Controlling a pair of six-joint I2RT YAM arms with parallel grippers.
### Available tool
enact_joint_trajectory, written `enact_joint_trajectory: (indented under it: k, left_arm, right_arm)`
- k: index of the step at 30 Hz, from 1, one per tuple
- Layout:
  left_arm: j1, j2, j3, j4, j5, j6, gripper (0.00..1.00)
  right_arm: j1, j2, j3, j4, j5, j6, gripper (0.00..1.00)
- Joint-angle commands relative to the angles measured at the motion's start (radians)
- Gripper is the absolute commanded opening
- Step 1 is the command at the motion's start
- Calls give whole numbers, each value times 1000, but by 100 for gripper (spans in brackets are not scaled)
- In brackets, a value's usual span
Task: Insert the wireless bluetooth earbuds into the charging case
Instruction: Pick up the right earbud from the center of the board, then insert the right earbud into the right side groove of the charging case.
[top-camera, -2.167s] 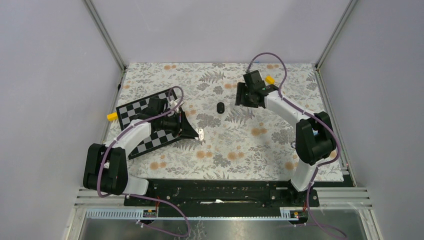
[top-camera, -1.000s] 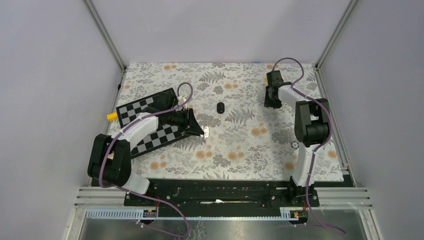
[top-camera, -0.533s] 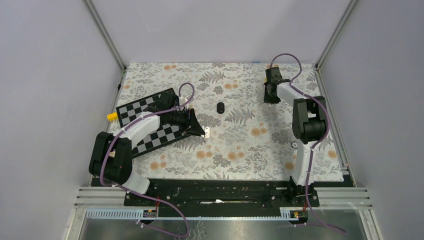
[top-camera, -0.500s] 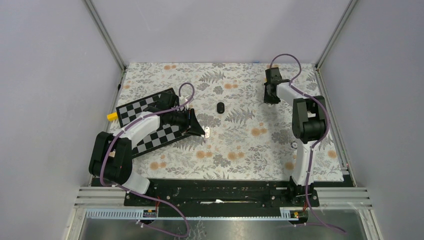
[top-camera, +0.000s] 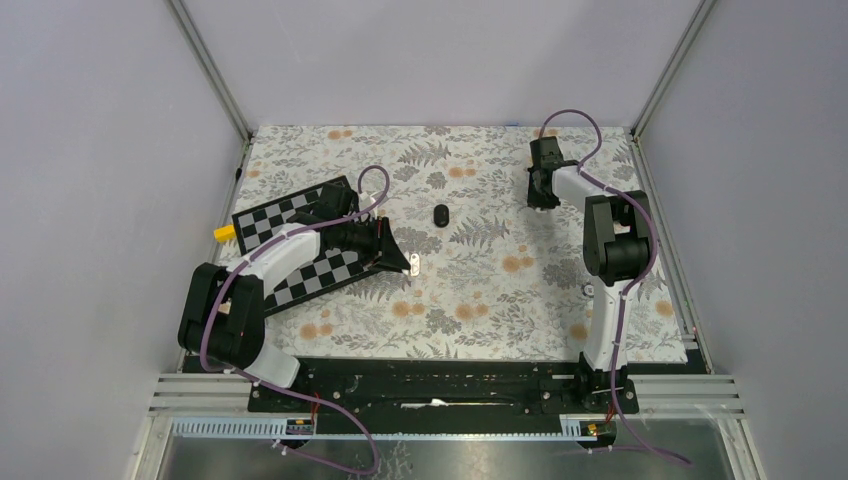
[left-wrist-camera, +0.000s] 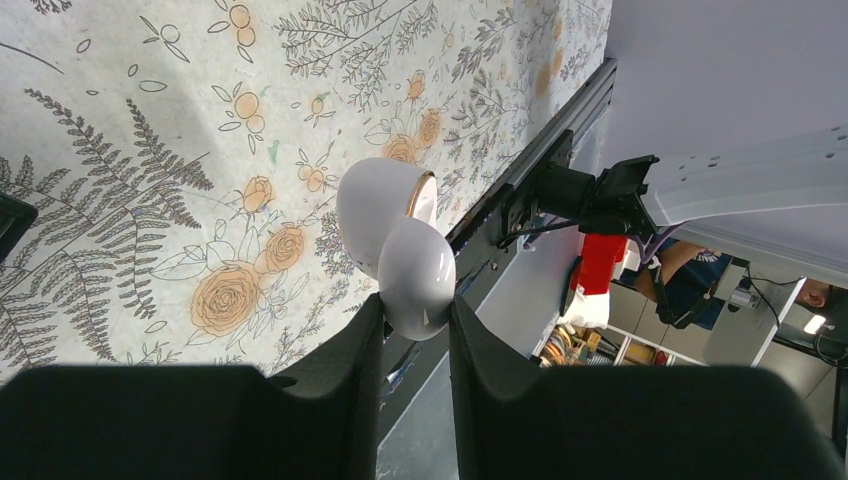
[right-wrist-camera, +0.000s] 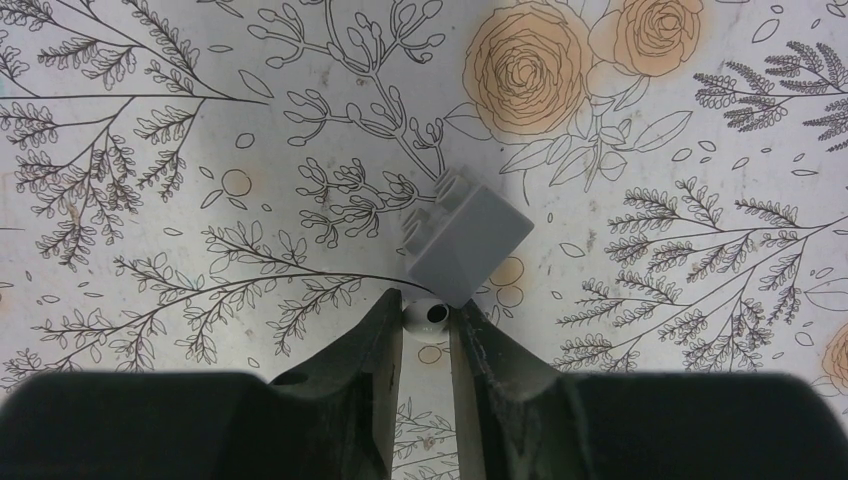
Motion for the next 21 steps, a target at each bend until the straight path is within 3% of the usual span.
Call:
enact_joint_trajectory:
  k: [1, 10, 14, 21]
  left_arm:
    - [-5, 3, 35, 10, -7, 4, 0]
    - [-6, 2, 33, 10, -8, 5, 0]
    - [-8, 0, 36, 10, -8, 7, 0]
    - [-18, 28, 68, 13, 1, 45, 0]
  right_arm:
    - [-6, -6, -9, 6, -12, 6, 24]
    - [-5, -120, -67, 35, -148, 72, 12]
    - [-5, -195, -129, 52, -209, 102, 11]
    - [-5, -370, -301, 148, -483, 212, 12]
